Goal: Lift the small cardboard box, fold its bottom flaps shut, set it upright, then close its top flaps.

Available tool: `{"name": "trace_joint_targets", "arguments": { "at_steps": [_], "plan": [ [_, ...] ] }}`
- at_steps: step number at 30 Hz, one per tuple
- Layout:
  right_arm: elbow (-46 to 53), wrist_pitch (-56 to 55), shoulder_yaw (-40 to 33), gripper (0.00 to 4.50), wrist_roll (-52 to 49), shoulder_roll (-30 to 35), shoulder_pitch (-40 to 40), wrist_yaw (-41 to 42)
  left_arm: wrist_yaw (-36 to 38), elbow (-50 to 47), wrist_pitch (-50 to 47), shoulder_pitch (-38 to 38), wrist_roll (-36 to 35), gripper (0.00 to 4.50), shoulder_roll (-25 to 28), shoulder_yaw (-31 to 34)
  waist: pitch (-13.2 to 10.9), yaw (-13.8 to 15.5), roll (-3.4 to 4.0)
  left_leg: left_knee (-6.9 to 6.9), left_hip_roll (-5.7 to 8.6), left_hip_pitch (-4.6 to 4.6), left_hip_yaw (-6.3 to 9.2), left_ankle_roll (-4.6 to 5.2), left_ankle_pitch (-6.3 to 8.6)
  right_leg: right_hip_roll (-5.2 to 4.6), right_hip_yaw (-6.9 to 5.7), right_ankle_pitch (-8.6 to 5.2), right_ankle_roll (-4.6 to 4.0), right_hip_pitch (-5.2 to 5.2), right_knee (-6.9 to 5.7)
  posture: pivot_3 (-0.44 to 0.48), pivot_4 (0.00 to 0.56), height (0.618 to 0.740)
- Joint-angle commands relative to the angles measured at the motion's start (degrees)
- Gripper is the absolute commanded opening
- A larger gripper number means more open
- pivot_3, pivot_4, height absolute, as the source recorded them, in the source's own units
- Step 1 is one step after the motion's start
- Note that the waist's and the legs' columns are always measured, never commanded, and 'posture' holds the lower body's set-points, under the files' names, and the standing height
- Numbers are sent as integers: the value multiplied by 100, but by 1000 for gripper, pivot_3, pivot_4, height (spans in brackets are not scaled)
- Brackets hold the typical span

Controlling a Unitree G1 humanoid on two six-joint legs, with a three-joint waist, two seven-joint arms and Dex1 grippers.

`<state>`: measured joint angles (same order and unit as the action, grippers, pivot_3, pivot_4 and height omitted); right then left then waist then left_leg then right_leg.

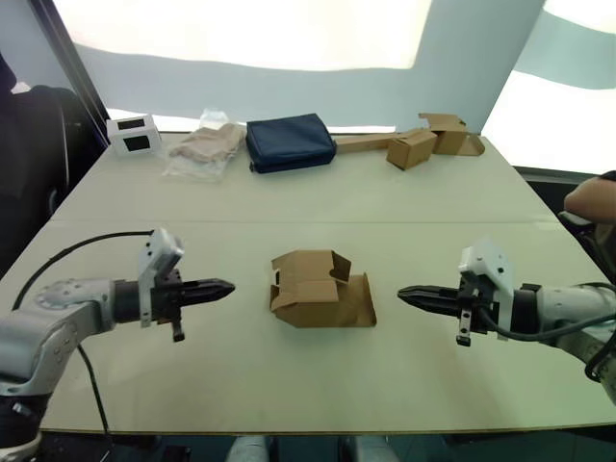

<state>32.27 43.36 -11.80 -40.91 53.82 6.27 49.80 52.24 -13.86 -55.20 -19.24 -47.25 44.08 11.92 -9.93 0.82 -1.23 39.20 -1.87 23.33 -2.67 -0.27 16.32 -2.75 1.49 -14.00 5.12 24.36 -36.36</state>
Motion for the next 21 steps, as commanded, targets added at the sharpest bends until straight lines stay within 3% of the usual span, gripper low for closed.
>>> {"name": "trace_joint_targets", "arguments": {
  "at_steps": [1,4,8,21],
  "plan": [
    [167,-92,40,0,42,-73,132,-104,-786,595,-1590,-665,-926,1644,-386,235,0,-34,-3,3,4,0,3,0,0,5,1,10,18,-1,0,0,150,740],
    [185,-81,43,0,42,-120,132,-200,-1220,1235,-2479,-1066,-1337,2795,-792,423,0,-109,-3,-2,4,1,3,8,5,8,1,12,24,4,0,0,150,740],
    [326,-57,30,0,19,-188,31,-377,-1514,1927,-3062,-1302,-1355,4407,-1192,446,0,-159,-3,-5,4,0,13,8,5,13,-5,13,25,5,-6,0,150,740],
    [653,31,-206,0,-146,-213,-304,-730,-1735,2543,-3448,-1612,-1248,4407,-1876,630,0,-134,-4,-4,7,-1,11,6,4,5,-3,9,17,4,-8,0,150,740]
  ]
}}
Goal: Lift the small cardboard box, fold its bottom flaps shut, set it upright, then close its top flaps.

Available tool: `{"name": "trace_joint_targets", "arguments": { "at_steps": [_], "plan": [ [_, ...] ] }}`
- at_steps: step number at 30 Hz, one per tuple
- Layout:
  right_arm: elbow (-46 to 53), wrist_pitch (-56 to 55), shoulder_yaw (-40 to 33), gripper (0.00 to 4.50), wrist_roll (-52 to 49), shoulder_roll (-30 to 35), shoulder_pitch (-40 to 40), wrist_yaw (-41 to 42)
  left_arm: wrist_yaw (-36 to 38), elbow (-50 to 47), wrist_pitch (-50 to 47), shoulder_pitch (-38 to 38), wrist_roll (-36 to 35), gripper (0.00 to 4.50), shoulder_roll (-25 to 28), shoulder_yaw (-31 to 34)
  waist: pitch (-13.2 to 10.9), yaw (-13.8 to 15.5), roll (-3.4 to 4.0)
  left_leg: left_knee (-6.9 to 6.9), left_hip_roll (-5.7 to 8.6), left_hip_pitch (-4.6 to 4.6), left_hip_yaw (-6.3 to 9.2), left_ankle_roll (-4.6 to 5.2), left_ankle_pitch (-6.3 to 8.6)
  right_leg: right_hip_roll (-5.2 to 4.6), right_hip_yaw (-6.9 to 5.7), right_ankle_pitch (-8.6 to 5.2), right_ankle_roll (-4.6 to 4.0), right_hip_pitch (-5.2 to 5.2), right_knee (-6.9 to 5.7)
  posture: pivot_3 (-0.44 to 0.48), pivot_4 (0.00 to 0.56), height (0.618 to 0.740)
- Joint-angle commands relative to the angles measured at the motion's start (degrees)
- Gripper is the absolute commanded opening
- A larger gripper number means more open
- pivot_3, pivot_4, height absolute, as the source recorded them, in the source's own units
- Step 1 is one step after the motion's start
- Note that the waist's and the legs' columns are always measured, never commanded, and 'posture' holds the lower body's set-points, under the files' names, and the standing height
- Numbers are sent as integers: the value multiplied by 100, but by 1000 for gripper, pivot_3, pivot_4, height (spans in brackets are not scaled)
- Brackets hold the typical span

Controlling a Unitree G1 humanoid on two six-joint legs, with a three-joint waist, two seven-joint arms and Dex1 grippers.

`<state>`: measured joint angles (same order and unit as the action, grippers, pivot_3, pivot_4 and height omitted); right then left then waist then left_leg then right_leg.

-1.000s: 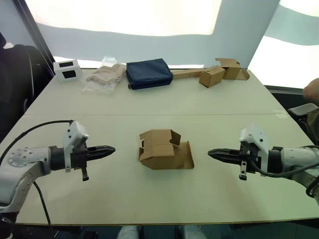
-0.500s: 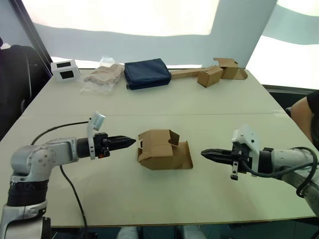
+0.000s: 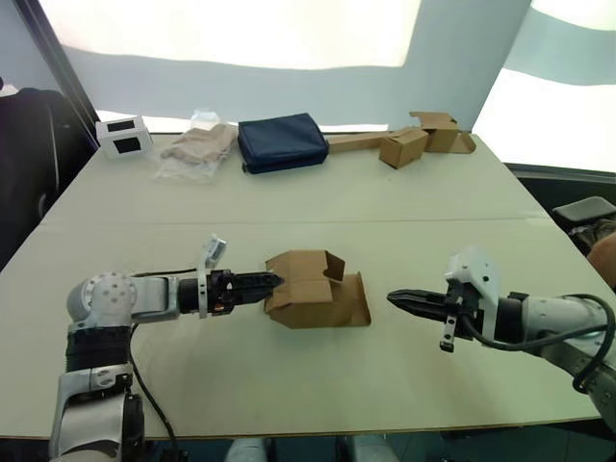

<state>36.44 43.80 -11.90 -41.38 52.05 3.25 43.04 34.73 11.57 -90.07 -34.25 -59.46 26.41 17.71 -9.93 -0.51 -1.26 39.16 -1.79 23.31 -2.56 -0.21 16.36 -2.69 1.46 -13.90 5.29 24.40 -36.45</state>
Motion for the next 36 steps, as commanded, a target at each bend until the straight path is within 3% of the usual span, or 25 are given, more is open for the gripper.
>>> {"name": "trace_joint_targets", "arguments": {
  "at_steps": [1,11,26,36],
  "plan": [
    [247,-7,-192,0,-106,-38,0,-72,13,71,88,-142,4,4407,-177,58,0,-4,0,0,0,0,0,0,0,0,0,0,0,0,0,0,150,740],
    [304,70,-192,0,-202,-7,104,-186,684,966,1043,-383,607,4407,-401,-537,0,-3,0,-1,2,1,-1,0,0,1,0,-5,-9,0,3,0,150,740],
    [453,143,-216,0,-291,-3,41,-350,1474,1614,1544,-660,1131,4407,-463,-916,0,-4,0,0,1,2,0,0,0,1,0,-5,-9,0,4,0,150,740],
    [488,152,-209,0,-340,-22,35,-407,1678,1619,1472,-705,1225,524,-436,-897,0,-4,0,0,1,2,1,0,0,1,0,-5,-9,0,4,0,150,740]
  ]
}}
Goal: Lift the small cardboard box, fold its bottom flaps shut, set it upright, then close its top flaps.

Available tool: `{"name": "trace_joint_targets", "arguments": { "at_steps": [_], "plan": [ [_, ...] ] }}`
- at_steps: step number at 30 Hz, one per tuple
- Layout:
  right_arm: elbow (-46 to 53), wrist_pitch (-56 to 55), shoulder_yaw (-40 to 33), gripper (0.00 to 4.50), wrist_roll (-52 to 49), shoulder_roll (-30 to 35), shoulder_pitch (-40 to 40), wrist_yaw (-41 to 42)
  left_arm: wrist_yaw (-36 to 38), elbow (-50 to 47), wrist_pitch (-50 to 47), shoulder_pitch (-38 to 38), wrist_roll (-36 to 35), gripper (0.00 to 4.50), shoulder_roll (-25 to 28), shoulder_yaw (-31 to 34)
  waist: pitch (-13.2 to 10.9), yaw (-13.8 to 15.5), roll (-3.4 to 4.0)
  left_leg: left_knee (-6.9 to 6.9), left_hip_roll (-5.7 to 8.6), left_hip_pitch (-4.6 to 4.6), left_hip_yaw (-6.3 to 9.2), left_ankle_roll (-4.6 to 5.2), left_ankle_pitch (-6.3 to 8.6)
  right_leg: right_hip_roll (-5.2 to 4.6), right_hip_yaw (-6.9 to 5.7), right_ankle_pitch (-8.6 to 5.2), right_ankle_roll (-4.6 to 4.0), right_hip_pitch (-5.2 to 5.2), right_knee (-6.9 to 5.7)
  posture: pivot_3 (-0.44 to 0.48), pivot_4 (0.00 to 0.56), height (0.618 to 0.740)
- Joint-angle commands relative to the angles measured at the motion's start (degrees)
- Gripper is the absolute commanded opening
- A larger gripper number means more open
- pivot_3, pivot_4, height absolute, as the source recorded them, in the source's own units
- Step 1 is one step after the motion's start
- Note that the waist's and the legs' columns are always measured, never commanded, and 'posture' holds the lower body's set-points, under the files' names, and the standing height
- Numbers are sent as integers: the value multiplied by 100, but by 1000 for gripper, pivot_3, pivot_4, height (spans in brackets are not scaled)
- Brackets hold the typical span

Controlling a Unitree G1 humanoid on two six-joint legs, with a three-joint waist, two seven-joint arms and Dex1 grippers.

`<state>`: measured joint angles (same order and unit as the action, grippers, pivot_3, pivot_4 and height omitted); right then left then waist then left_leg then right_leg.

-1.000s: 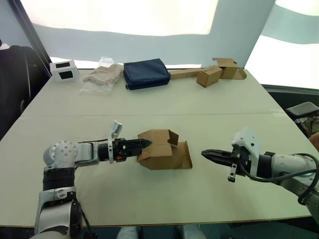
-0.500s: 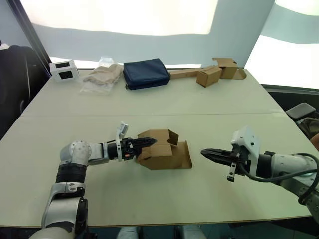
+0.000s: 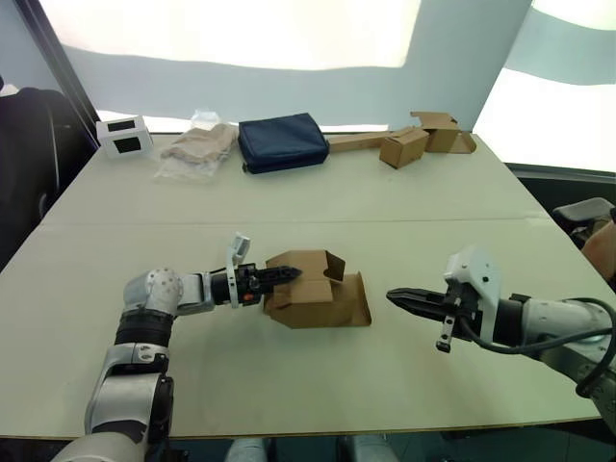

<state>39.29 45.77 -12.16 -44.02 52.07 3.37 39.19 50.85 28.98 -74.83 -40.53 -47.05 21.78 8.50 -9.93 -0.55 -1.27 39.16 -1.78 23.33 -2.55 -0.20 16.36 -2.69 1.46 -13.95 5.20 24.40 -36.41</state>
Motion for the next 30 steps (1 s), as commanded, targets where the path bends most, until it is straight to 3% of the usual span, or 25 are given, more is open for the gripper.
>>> {"name": "trace_joint_targets", "arguments": {
  "at_steps": [1,5,13,21,30],
  "plan": [
    [203,-47,-176,0,-78,-26,26,-27,77,-134,-64,-72,-12,74,34,26,0,0,0,0,0,0,0,0,0,0,0,0,0,0,0,0,150,740],
    [40,-169,-5,0,38,-237,245,-186,313,-770,119,124,-182,28,228,201,0,-18,0,0,-1,1,2,0,0,1,0,1,3,0,0,0,150,740],
    [-998,-639,692,0,1030,-1458,1444,-1217,711,-2432,1059,527,-228,28,597,170,1,-5,3,-2,-5,1,-3,-1,0,-5,2,-2,-7,6,-2,0,150,740],
    [-1890,-1138,1481,0,1916,-2435,2301,-1527,789,-2696,1426,579,-149,28,697,67,1,-15,6,-1,-1,4,-12,-1,0,-6,4,7,6,8,0,0,150,740],
    [-1847,-1179,1944,0,2105,-2844,2384,-1249,810,-2686,1505,558,-147,28,755,-23,1,-24,6,-2,-3,4,-8,-1,0,-1,2,8,9,8,-1,0,150,740]
  ]
}}
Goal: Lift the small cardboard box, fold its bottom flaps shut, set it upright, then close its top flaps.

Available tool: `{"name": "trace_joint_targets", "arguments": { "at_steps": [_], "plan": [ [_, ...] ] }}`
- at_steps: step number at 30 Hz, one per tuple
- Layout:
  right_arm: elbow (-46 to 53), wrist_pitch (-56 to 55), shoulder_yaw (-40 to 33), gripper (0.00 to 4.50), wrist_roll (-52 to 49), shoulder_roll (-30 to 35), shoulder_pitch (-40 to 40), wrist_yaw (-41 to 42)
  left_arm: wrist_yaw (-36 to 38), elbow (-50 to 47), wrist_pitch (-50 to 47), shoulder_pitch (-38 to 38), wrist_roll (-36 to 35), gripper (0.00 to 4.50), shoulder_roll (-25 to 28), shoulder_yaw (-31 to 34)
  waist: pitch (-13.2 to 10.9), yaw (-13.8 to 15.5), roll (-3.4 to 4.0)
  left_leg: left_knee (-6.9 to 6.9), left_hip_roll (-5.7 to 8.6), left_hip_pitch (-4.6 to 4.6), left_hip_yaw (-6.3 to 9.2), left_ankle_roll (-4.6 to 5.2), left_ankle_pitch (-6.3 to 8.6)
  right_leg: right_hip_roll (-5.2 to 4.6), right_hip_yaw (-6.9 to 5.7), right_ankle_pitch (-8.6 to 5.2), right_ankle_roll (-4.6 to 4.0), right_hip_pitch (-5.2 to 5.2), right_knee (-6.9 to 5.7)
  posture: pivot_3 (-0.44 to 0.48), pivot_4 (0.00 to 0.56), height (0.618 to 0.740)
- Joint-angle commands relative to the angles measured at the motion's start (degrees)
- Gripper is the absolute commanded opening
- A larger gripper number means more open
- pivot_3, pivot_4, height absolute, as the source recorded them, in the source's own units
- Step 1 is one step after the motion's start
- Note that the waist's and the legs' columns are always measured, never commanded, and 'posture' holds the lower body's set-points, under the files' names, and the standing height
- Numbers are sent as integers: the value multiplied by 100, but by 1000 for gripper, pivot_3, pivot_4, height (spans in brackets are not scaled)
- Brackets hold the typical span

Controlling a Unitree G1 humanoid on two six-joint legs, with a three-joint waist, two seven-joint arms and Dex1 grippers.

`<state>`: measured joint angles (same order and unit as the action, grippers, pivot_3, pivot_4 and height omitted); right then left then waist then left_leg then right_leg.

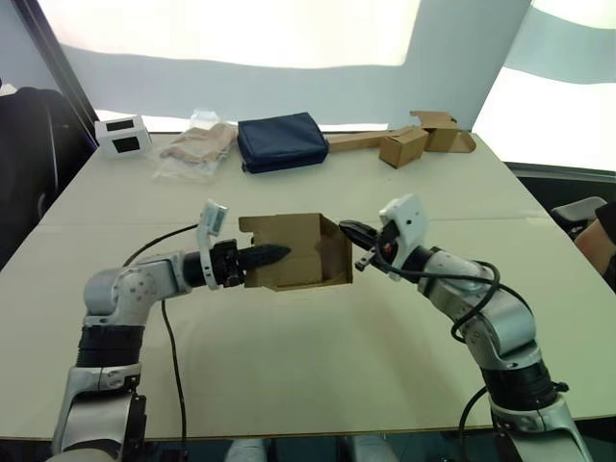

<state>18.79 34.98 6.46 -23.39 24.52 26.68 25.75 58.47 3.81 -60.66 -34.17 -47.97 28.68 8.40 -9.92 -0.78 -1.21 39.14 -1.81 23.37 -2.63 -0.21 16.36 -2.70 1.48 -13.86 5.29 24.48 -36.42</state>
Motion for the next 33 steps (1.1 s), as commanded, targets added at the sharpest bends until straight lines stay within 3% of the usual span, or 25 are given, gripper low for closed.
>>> {"name": "trace_joint_targets", "arguments": {
  "at_steps": [1,21,33],
  "plan": [
    [215,-103,114,0,68,-120,54,117,53,-179,94,-73,-52,28,68,-29,0,-1,0,0,0,0,1,0,0,0,0,0,0,0,0,0,150,740],
    [255,-196,332,0,308,-463,258,408,8,-364,-251,-37,-279,28,116,-60,0,-2,0,0,-1,-1,2,0,0,2,-1,0,0,0,-1,0,150,740],
    [845,259,-800,0,-214,316,-409,630,-104,-207,-47,-127,-199,28,147,39,0,10,0,0,0,1,0,0,0,-2,-1,-1,-1,0,1,0,150,740]
  ]
}}
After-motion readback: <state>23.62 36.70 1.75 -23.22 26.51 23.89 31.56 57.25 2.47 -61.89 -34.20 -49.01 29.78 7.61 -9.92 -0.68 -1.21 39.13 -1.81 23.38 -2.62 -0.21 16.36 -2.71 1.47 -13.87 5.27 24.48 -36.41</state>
